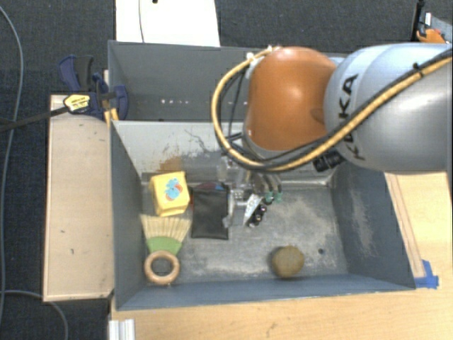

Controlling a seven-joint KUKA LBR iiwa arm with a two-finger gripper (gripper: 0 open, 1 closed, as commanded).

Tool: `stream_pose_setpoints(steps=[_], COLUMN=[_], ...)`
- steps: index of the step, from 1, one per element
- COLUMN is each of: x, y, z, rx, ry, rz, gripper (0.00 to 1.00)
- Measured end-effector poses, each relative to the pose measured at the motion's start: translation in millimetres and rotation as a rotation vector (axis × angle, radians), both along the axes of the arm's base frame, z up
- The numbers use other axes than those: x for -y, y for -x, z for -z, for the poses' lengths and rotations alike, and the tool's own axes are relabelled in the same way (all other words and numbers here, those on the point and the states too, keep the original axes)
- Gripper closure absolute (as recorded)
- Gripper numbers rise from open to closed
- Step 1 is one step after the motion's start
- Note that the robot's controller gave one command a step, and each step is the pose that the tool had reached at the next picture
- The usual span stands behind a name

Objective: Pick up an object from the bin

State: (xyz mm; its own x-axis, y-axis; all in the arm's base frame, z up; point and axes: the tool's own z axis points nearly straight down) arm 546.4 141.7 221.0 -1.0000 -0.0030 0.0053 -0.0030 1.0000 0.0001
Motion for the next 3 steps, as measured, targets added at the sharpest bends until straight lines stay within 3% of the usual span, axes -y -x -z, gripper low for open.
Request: stream_pose_setpoints(steps=[1,2,3], x=[1.0,2.7,2.4], y=[-1.6,-15.7,-32.2], z=[-4.9,50.1,75.3], rx=[0.008,0.012,0.002], ry=[-0.001,-0.003,0.000], rz=[0.004,0.065,0.187], gripper=[0.00,0.00,0.00])
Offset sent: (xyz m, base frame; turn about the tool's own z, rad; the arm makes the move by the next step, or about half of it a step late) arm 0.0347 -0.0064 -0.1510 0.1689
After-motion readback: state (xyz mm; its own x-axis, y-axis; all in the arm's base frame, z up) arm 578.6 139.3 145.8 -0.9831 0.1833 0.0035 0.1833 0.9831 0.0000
